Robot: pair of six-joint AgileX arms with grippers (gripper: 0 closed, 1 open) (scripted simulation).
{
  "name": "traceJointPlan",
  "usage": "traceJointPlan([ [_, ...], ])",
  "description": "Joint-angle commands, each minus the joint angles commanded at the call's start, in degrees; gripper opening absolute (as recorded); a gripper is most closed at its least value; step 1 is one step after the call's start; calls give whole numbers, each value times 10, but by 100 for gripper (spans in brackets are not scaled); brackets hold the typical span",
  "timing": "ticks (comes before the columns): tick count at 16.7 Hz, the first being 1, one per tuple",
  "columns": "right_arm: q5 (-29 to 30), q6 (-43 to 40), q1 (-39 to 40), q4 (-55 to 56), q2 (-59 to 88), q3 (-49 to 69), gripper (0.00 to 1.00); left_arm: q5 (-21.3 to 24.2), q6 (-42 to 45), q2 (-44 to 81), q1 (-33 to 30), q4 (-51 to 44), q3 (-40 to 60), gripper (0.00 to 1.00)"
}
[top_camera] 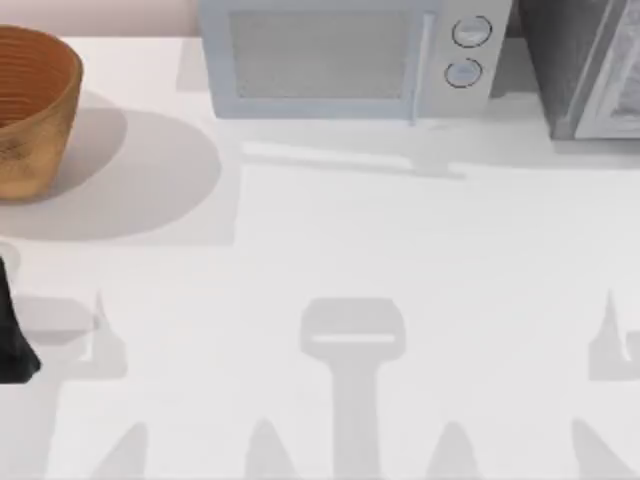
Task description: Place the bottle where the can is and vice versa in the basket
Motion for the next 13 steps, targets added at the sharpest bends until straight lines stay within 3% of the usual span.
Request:
traceJointPlan([
  [6, 0, 0, 0, 0, 0, 0, 100, 10, 2, 55, 16, -38, 49, 100],
  [13, 0, 0, 0, 0, 0, 0, 100, 66, 23, 335, 74, -199, 327, 100],
])
